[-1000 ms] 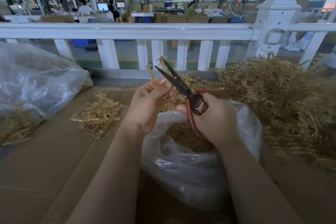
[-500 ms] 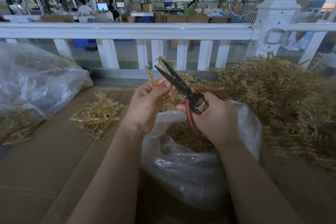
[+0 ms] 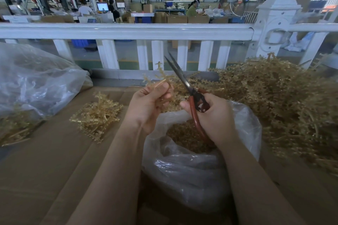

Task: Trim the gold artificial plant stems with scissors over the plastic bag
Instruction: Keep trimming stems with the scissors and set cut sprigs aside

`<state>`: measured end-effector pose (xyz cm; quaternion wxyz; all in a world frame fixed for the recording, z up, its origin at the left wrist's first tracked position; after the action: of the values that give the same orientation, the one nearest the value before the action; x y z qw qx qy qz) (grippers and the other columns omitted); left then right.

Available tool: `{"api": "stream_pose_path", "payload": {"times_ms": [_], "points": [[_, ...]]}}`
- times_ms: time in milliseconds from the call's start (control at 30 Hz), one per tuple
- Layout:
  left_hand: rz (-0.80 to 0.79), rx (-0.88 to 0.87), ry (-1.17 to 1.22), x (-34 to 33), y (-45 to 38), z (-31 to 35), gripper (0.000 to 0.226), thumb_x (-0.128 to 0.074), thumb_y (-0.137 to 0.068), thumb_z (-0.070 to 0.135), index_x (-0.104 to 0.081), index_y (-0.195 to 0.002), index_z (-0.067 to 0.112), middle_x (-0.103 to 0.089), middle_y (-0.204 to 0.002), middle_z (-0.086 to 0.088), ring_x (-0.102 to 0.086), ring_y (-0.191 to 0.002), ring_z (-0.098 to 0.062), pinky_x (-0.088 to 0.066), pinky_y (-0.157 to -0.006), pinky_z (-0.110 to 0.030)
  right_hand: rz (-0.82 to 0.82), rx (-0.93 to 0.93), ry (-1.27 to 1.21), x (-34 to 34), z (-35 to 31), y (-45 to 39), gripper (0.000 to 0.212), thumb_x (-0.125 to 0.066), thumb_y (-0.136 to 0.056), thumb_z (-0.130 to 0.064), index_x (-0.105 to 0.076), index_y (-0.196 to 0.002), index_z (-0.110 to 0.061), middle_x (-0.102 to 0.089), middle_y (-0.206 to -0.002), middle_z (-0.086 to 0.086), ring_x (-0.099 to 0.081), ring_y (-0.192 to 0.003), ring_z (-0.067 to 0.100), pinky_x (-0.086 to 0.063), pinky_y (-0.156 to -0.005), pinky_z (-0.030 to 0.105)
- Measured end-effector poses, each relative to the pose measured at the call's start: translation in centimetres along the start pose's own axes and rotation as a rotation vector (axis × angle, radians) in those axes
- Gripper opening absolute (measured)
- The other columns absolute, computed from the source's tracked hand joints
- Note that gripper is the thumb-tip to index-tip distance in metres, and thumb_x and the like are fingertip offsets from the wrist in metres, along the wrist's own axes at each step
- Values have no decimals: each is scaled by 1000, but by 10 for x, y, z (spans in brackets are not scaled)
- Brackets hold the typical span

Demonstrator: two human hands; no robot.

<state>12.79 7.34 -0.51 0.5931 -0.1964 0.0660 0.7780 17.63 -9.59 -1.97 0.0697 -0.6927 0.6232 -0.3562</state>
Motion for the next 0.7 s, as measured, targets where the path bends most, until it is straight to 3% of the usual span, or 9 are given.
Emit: {"api": "stream_pose_path", "payload": {"times_ms": [100, 167, 233, 300, 400, 500, 700], "points": [[-27, 23, -12, -3, -2, -6, 7, -71, -81, 15, -73, -81, 9, -68, -69, -2, -62, -62, -9, -53, -63, -19, -77, -64, -218, -5, -1, -2, 45, -71, -70, -67, -70, -74, -22, -66, -63, -11, -61, -58, 5, -52, -57, 28], [-39, 33, -5, -7, -1, -8, 16, -72, -77, 14, -73, -88, 2, -72, -76, -7, -65, -65, -11, -54, -68, -22, -117, -74, -292, -8, -3, -2, 36, -76, -75, -55, -71, -75, -19, -65, -61, -11, -58, -57, 3, -49, -56, 23], [-32, 47, -10, -10, 1, -9, 39, -73, -76, 14, -67, -107, -9, -72, -91, -15, -67, -73, -15, -53, -78, -28, -141, -99, -331, -9, -1, -4, 22, -80, -83, -36, -72, -78, -16, -65, -62, -10, -58, -57, 3, -48, -56, 20], [-30, 59, -21, -11, 2, -9, 39, -74, -74, 14, -68, -107, -5, -72, -92, -13, -67, -77, -16, -51, -83, -31, -137, -125, -341, -10, 1, -6, 13, -79, -86, -24, -72, -77, -19, -67, -63, -9, -60, -58, 3, -49, -57, 19], [-32, 52, 8, -11, 2, -6, 24, -76, -72, 15, -73, -95, 13, -71, -78, -1, -62, -70, -11, -48, -78, -28, -121, -154, -363, -8, 3, -8, 10, -79, -86, -20, -72, -80, -21, -70, -71, -5, -64, -64, 3, -52, -62, 18], [-46, 43, 2, -8, 4, -2, 27, -76, -74, 25, -75, -100, 17, -69, -80, 1, -59, -69, -10, -48, -72, -24, -133, -143, -366, -7, 2, -8, 12, -79, -87, -18, -72, -81, -26, -72, -75, -7, -65, -66, 0, -53, -63, 16], [2, 54, -103, -7, 7, 0, 21, -79, -71, 29, -73, -90, 21, -56, -59, 8, -46, -56, -8, -39, -66, -26, -175, -108, -296, -7, 1, -6, 16, -78, -87, -17, -70, -75, -24, -66, -61, -13, -61, -56, -2, -48, -55, 13]]}}
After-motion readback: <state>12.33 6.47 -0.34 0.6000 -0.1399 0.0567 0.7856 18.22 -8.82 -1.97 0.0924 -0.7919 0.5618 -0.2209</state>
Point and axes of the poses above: each hand's wrist, its own y-axis away from the middle knuckle, its own x-axis out of the back of the hand, z = x × y, the point moved 4 cm from there along -y, towards the middle knuckle
